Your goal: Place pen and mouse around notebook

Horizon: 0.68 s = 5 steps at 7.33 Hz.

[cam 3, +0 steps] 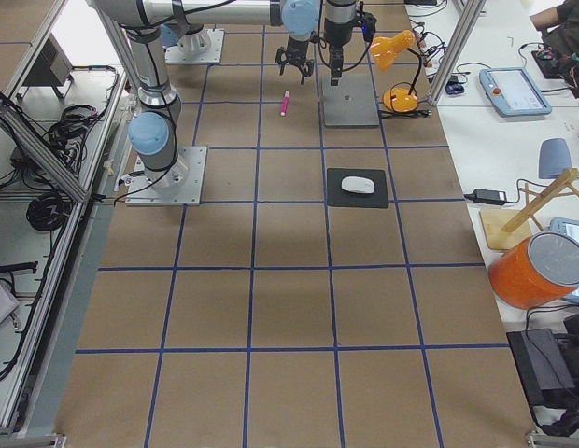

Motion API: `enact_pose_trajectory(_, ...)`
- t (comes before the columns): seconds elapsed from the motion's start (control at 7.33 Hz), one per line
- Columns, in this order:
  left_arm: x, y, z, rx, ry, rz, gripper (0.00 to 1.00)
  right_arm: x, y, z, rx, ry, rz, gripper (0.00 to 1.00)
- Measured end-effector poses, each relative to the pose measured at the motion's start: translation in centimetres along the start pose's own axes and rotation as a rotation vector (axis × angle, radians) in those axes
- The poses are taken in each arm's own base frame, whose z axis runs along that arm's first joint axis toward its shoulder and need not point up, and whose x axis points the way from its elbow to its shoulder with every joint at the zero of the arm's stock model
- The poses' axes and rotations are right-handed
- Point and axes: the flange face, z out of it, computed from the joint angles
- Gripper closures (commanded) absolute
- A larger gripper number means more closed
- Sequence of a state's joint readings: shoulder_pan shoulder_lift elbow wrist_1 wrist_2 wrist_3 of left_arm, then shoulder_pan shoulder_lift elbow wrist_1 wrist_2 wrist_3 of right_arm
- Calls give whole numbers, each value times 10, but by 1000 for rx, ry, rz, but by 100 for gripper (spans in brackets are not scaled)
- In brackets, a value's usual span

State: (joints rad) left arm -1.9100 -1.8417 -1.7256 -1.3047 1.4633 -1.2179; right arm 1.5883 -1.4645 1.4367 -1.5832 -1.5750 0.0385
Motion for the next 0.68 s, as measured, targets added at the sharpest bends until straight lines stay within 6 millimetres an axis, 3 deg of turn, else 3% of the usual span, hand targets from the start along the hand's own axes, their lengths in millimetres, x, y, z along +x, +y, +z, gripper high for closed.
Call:
enact_pose_trajectory(0.27, -42, -36, -104, -19, -8, 311, 0, -11, 6, -5, 5, -7, 3, 0)
enact_pose_trajectory(0.41, -73, -59, -146, -6, 16, 428, 0, -12, 6, -5, 6, -8, 1, 0)
enact_pose_trajectory(0.55, -104, -80, -178, 41, 31, 561, 0, -12, 7, -4, 4, -7, 0, 0)
enact_pose_trajectory(0.68, -127, -96, -198, 97, 26, 677, 0, -11, 7, -2, -1, -4, 1, 0)
